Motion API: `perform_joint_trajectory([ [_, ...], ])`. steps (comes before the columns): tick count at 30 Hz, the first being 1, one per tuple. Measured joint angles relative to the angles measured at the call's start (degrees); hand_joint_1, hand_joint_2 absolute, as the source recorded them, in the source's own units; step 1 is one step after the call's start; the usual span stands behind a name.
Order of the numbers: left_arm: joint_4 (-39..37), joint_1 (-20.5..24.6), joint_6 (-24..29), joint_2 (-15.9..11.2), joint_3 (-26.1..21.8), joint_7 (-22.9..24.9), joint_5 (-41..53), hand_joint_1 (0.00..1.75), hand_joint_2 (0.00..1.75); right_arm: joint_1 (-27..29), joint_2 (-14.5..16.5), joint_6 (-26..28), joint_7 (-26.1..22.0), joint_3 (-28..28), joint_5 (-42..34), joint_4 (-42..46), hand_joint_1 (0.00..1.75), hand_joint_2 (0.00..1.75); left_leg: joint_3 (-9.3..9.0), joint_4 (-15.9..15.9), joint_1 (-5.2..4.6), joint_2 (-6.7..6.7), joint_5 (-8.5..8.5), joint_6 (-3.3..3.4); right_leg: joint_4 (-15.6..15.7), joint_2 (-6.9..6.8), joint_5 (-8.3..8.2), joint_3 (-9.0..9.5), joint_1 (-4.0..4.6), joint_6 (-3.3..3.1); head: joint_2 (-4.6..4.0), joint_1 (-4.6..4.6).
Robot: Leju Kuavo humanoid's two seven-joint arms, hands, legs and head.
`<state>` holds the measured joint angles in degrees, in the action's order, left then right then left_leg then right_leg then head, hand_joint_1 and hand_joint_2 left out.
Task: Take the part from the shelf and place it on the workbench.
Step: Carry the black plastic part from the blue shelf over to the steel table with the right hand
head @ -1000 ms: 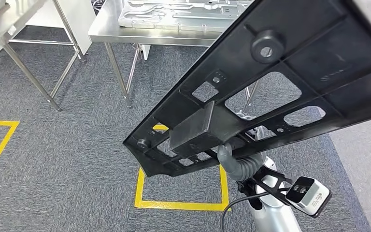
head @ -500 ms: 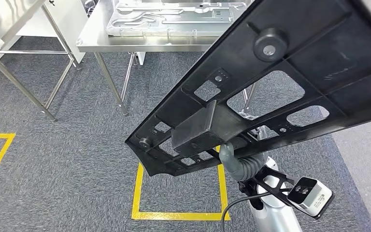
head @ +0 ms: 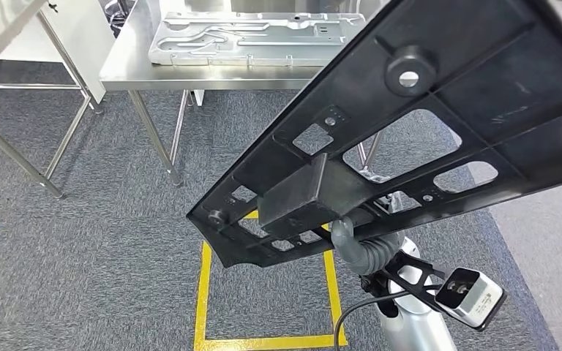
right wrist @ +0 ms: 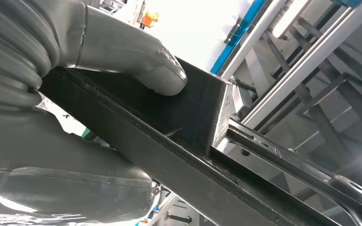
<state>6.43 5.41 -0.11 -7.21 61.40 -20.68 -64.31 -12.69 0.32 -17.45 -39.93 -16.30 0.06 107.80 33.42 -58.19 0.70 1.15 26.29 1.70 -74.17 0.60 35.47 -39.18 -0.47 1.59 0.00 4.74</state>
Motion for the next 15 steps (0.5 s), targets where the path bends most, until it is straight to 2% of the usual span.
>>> perform_joint_trajectory([
  [1, 0.00, -0.05, -0.02, 0.00, 0.00, 0.00, -0.01, 0.00, 0.00, -0.01, -0.01, 0.04, 0.00, 0.01, 0.01, 0.00, 1.75, 1.75, -0.54, -0.01, 0.00, 0.01, 0.43, -0.04, 1.02, -0.02, -1.30, -0.36, -0.02, 0.00, 0.00, 0.00],
  [3, 0.00, -0.11, -0.06, 0.01, 0.01, 0.00, 0.00, 0.00, 0.00, -0.03, -0.01, 0.18, 0.00, 0.06, 0.03, 0.01, 1.75, 1.75, -1.84, 0.04, 0.00, 0.02, 1.42, -0.26, 7.99, -0.20, -6.78, 1.38, 0.01, -0.31, 0.00, 0.00],
  [4, 0.00, -0.07, -0.08, 0.03, 0.01, -0.01, 0.00, 0.00, 0.00, -0.04, -0.02, 0.28, 0.00, 0.12, 0.03, 0.01, 1.75, 1.75, -2.37, 0.05, -0.03, 0.02, 1.85, -0.45, 11.45, -0.38, -8.73, 2.33, 0.18, -0.58, 0.00, 0.00],
  [5, 0.00, -0.04, -0.11, 0.05, 0.02, -0.01, 0.00, 0.00, 0.00, -0.05, -0.02, 0.39, 0.00, 0.20, 0.03, 0.02, 1.75, 1.75, -2.66, 0.14, -0.04, 0.02, 2.20, -0.72, 13.90, -0.57, -9.77, 2.98, 0.41, -0.92, 0.00, -0.01],
  [6, 0.00, -0.02, -0.16, 0.08, 0.03, -0.01, 0.01, 0.00, 0.00, -0.03, -0.03, 0.54, 0.01, 0.29, 0.03, 0.06, 1.75, 1.75, -2.89, 0.14, -0.06, -0.02, 2.38, -1.07, 15.15, -0.70, -10.09, 3.19, 0.64, -1.32, 0.00, -0.02],
  [7, 0.00, -0.04, -0.21, 0.12, 0.04, -0.01, 0.01, 0.00, 0.00, -0.02, -0.04, 0.68, 0.01, 0.36, 0.03, 0.10, 1.75, 1.75, -3.16, 0.06, -0.09, -0.06, 2.39, -1.46, 15.41, -0.69, -9.73, 3.25, 0.80, -1.71, 0.00, -0.03],
  [10, 0.00, 0.02, -0.37, 0.15, 0.07, 0.00, 0.03, 0.00, 0.00, -0.06, -0.05, 0.87, 0.01, 0.43, 0.02, 0.27, 1.75, 1.75, -3.30, -1.68, -0.07, -0.33, 3.07, -2.38, 16.22, -0.52, -9.81, 4.87, 0.54, -2.88, 0.00, -0.03],
  [11, 0.00, 0.16, -0.42, 0.15, 0.07, 0.00, 0.05, 0.00, 0.00, -0.13, -0.05, 0.87, 0.00, 0.43, 0.02, 0.31, 1.75, 1.75, -2.30, -3.77, -0.02, -0.44, 3.95, -2.60, 16.39, -0.54, -9.62, 5.53, 0.43, -3.14, 0.00, -0.03],
  [12, 0.00, 0.26, -0.46, 0.15, 0.08, 0.00, 0.05, 0.00, 0.00, -0.18, -0.05, 0.86, 0.00, 0.43, 0.01, 0.33, 1.75, 1.75, -0.48, -6.98, 0.03, -0.57, 5.25, -2.76, 16.51, -0.58, -9.34, 6.03, 0.39, -3.31, 0.00, -0.03],
  [14, 0.00, 0.18, -0.52, 0.15, 0.09, 0.02, 0.05, 0.00, 0.00, -0.20, -0.05, 0.84, 0.01, 0.43, 0.01, 0.31, 1.75, 1.75, 4.16, -14.00, 0.08, -0.64, 7.86, -3.10, 16.51, -0.54, -8.64, 6.78, 0.40, -3.48, 0.00, -0.03],
  [15, 0.00, 0.05, -0.52, 0.15, 0.09, 0.03, 0.03, 0.00, 0.00, -0.16, -0.05, 0.84, 0.01, 0.43, 0.01, 0.30, 1.75, 1.75, 5.90, -15.92, 0.09, -0.66, 8.24, -3.16, 16.51, -0.46, -8.26, 7.20, 0.41, -3.48, 0.00, -0.02],
])
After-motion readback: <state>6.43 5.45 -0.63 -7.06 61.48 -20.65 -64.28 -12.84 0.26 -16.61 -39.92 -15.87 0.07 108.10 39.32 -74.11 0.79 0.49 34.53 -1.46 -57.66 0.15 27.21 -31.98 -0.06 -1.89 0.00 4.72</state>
